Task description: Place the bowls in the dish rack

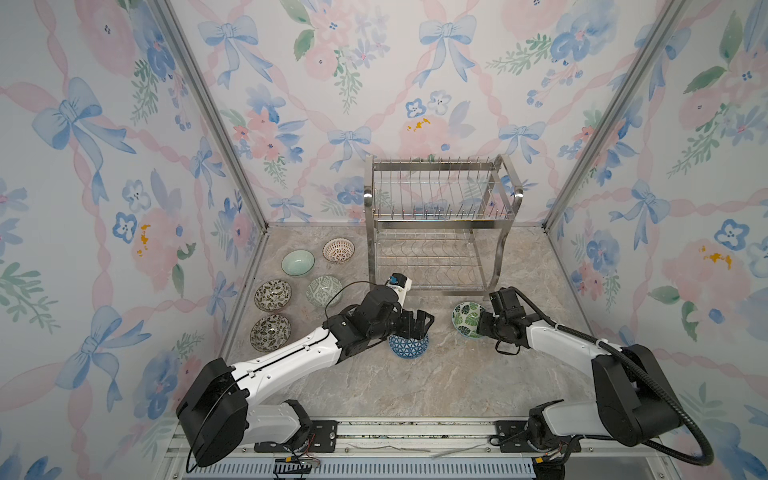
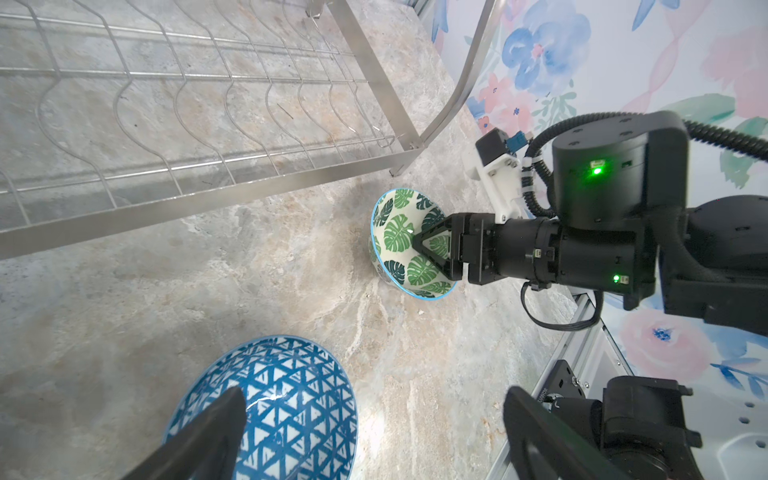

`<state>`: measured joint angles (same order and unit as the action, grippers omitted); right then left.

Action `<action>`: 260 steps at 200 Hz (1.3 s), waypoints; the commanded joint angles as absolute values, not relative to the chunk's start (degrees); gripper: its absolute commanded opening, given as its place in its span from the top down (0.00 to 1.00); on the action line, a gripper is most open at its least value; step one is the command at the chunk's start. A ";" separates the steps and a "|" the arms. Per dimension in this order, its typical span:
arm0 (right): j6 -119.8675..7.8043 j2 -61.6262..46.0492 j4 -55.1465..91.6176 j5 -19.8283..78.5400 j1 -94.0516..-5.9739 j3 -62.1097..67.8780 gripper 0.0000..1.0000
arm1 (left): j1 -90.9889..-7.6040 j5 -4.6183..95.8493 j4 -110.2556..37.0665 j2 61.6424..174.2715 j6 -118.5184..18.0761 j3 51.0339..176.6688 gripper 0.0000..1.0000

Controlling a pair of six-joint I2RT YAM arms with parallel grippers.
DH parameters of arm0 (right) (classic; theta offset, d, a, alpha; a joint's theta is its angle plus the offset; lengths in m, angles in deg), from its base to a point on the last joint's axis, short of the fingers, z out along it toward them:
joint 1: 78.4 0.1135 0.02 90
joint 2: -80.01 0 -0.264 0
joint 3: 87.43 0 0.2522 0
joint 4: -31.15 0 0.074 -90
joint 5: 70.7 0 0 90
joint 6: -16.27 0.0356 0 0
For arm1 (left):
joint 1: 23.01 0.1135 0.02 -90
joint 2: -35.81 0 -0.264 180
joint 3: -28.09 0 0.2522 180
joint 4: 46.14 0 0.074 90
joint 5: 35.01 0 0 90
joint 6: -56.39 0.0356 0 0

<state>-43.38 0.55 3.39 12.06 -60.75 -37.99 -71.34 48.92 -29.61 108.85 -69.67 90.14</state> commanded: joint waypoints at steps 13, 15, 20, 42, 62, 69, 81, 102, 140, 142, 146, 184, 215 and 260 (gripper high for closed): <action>-44.33 6.17 -5.55 10.15 -60.29 -33.79 0.34 | -72.05 50.76 -30.06 109.77 -64.70 92.98 0.02; -44.30 6.71 -5.91 9.88 -60.16 -33.66 0.34 | -72.05 50.79 -29.95 109.85 -64.32 93.00 0.02; -44.24 7.96 -6.80 9.23 -59.92 -33.30 0.34 | -72.05 50.62 -29.63 109.99 -63.46 93.00 0.02; -44.52 13.12 -11.14 5.59 -57.81 -31.02 0.32 | -72.05 50.79 -28.91 110.00 -62.12 92.10 0.02; -45.55 15.14 -15.16 2.52 -54.25 -27.52 0.32 | -71.92 50.61 -28.05 109.17 -60.93 92.46 0.02; -46.00 15.00 -15.81 2.26 -52.66 -26.30 0.32 | -71.83 50.96 -27.86 108.68 -61.07 92.41 0.02; -46.47 13.26 -16.27 2.42 -49.79 -24.28 0.32 | -71.34 51.19 -27.66 108.20 -62.20 92.05 0.02; -46.53 6.77 -16.83 3.63 -45.50 -20.58 0.32 | -70.41 49.30 -26.68 108.31 -63.14 92.68 0.02; -47.00 -3.65 -16.51 4.84 -42.98 -17.17 0.32 | -68.39 48.67 -26.35 107.36 -64.96 92.39 0.02; -46.85 -4.12 -16.47 4.99 -42.89 -17.14 0.32 | -68.37 48.68 -26.32 107.31 -64.89 92.39 0.02; -46.71 -4.80 -16.33 5.17 -42.66 -16.87 0.32 | -68.28 48.75 -26.27 107.28 -64.86 92.32 0.02; -46.87 -9.80 -16.74 5.50 -40.43 -13.51 0.33 | -66.98 47.09 -26.25 107.01 -65.33 90.67 0.02; -46.72 -13.66 -16.49 6.48 -40.38 -12.37 0.34 | -66.98 47.58 -26.28 107.49 -65.02 90.63 0.02; -48.24 -16.43 -16.84 4.67 -40.47 -12.50 0.44 | -66.88 48.30 -26.29 107.45 -65.10 90.37 0.02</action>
